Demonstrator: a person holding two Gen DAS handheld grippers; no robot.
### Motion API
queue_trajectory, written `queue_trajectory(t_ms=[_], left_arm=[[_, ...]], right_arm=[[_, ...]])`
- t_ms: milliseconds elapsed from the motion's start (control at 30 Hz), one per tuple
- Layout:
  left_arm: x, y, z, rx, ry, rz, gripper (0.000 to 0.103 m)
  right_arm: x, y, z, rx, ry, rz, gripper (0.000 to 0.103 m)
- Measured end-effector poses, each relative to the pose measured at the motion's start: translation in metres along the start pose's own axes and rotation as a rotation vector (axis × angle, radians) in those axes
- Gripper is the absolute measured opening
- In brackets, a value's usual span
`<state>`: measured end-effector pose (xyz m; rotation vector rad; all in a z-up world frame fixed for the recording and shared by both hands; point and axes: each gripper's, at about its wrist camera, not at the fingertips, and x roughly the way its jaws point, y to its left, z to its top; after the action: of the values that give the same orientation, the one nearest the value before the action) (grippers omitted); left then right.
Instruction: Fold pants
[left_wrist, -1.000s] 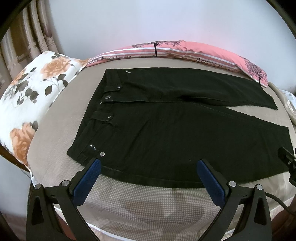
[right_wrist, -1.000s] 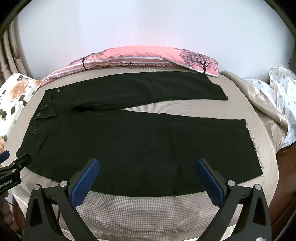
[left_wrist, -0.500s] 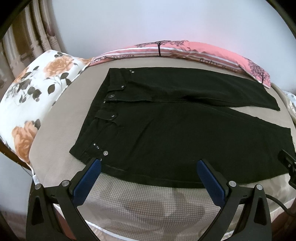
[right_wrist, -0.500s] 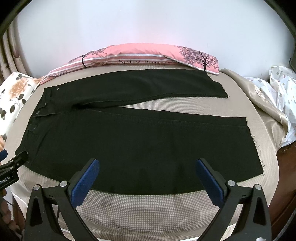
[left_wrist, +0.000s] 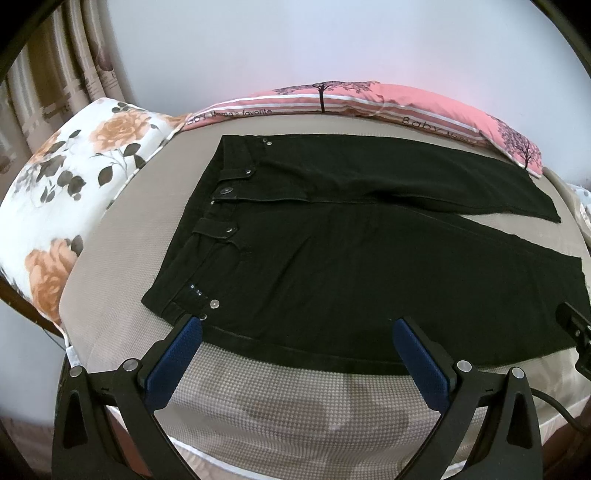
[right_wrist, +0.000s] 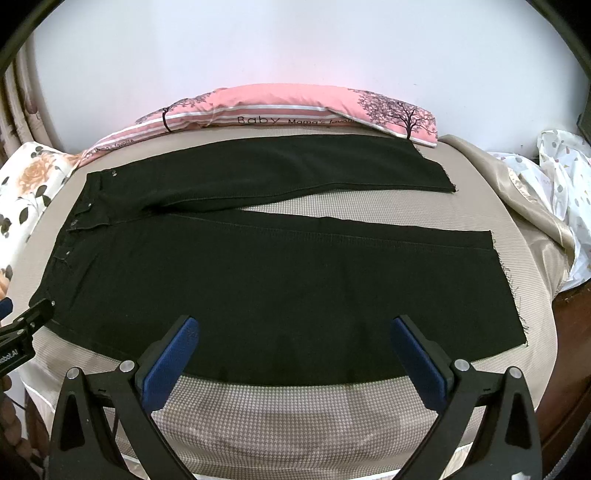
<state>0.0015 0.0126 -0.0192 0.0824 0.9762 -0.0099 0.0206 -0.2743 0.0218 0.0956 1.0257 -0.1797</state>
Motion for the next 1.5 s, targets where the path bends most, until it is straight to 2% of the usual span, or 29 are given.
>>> queue_trajectory(t_ms=[733,967,1133,1233,1300,1500], left_arm=[[-0.001,0.0,-0.001,0.003,0.001,0.008,0.103],[0.001,0.004,0.006,0.006,-0.003,0.005,0.103],[0.008,0.01,0.021,0.012,-0.019,0.002,0.102],[0.015,0.022,0.034,0.004,-0.013,-0.044,0.103],[0.021,0.034,0.047,-0.014,-0.014,-0.076,0.103],[0.048,0.083,0.095,-0.082,-0.029,-0.061,0.102]], right_arm=[[0.004,0.003,-0.003,0.007,0.006,-0.005,0.103],[0.003,-0.001,0.008,0.023,-0.019,0.015,0.103],[0.002,-0.006,0.021,0.021,-0.064,0.066,0.103],[0.006,-0.01,0.032,0.023,-0.063,0.103,0.103],[0.009,-0.012,0.04,0.025,-0.068,0.118,0.103],[0.027,-0.012,0.065,0.054,-0.049,0.144,0.103]])
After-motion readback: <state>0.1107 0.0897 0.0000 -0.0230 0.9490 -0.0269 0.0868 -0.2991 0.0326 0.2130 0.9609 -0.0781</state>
